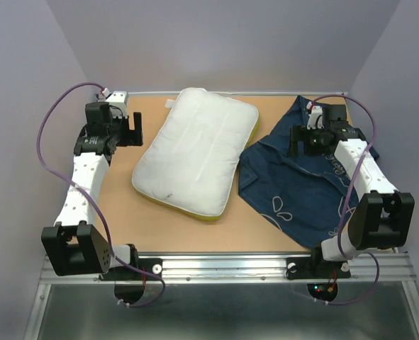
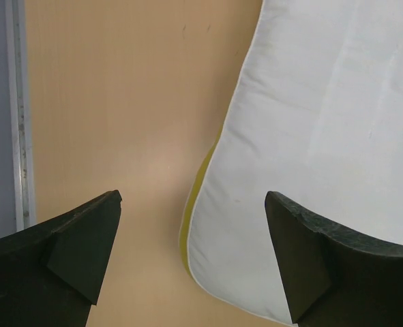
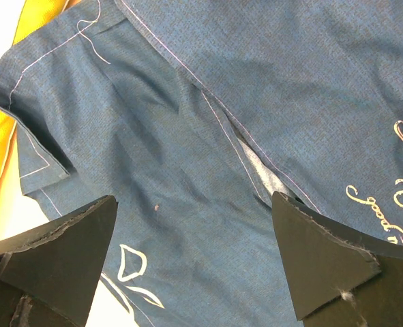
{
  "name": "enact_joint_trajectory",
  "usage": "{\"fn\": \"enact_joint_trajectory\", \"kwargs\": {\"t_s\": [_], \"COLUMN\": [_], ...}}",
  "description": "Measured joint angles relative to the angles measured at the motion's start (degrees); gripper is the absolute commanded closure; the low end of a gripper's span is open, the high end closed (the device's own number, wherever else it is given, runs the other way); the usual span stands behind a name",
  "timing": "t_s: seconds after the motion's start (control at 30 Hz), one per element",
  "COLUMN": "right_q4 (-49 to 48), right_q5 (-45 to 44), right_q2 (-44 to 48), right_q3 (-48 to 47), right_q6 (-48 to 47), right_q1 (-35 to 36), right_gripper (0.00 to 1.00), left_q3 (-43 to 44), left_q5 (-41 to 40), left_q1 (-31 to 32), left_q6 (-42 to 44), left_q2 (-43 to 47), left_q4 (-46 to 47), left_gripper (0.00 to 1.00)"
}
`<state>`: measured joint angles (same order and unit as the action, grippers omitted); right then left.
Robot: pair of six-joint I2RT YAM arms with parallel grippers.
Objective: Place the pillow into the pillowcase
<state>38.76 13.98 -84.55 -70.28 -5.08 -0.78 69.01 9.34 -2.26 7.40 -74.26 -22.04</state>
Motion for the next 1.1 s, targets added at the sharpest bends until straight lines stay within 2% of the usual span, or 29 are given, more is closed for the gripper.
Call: {"fn": "enact_joint_trajectory", "kwargs": {"t_s": [0.1, 0.27, 0.43, 0.67, 0.87, 1.1], "right_q4": [0.00, 0.02, 0.33, 2.75, 7.98, 14.27], "right_q5": [0.00, 0.00, -0.04, -0.81, -2.29, -3.04], "right_q2": [0.00, 0.00, 0.00, -0.63, -2.10, -3.98], "right_q3": [0.00, 0.00, 0.00, -0.07, -0.15, -0.15], "right_q6": [0.00, -0.02, -0.09, -1.40, -5.51, -12.02], "right_q1": [0.00, 0.00, 0.00, 0.00, 0.00, 0.02], "right_gripper": [0.00, 0.00, 0.00, 0.00, 0.00, 0.00], "left_q3": [0.26, 6.73, 17.33, 30.47, 35.15, 41.03], "left_q5": [-1.07, -2.58, -4.04, -7.02, -8.20, -9.88], "left_q1": [1.79, 9.70, 17.31, 26.53, 30.91, 32.22], "left_q6": [0.39, 1.51, 1.18, -0.68, -1.75, -2.34], "left_q2": [-0.20, -4.61, -14.43, -33.03, -45.90, -55.98], "left_q4": [-0.09, -0.26, 0.33, 0.83, -0.20, -2.80], "left_gripper": [0.01, 0.01, 0.01, 0.01, 0.01, 0.01]}}
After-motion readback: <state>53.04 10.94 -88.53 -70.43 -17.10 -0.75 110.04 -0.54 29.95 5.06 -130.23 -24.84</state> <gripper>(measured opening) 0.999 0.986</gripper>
